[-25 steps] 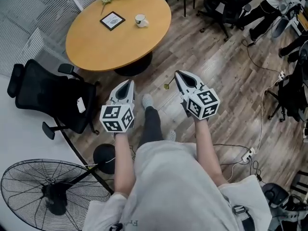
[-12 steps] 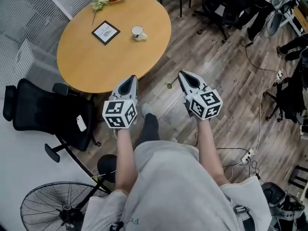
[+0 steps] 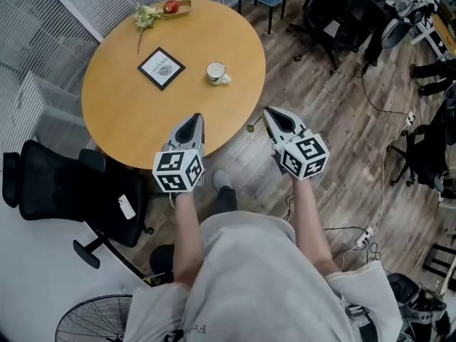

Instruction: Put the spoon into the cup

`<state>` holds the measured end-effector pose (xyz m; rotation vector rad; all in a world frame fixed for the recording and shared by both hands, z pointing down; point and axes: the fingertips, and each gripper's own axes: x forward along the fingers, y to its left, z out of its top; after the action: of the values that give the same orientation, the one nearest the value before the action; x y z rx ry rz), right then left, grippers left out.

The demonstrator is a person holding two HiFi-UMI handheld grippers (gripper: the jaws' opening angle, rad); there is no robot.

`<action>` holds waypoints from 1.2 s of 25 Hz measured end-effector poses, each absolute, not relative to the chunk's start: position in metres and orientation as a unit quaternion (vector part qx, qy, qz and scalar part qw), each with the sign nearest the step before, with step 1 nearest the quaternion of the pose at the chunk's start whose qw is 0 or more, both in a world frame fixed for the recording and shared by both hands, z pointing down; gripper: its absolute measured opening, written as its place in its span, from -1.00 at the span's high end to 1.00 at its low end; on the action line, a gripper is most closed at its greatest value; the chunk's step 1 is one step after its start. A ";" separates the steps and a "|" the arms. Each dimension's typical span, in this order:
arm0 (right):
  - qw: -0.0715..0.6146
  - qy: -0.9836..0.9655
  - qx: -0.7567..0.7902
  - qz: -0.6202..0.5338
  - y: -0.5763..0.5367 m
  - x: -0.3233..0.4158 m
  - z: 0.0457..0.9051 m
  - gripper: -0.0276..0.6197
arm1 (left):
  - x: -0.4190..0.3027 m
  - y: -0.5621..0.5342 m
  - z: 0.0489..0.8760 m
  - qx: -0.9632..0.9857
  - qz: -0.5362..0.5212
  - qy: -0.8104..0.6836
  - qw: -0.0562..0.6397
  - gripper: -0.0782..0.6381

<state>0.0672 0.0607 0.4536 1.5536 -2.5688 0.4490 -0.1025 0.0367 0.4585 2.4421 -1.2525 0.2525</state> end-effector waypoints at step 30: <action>0.079 -0.844 0.507 0.154 -0.079 0.039 0.469 0.92 | -0.139 -0.062 0.479 0.856 0.102 -0.448 0.235 0.76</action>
<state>0.0391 -0.0787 0.4693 1.5164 -2.5267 0.4616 -0.1390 -0.0623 0.4786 2.3498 -1.2292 0.2789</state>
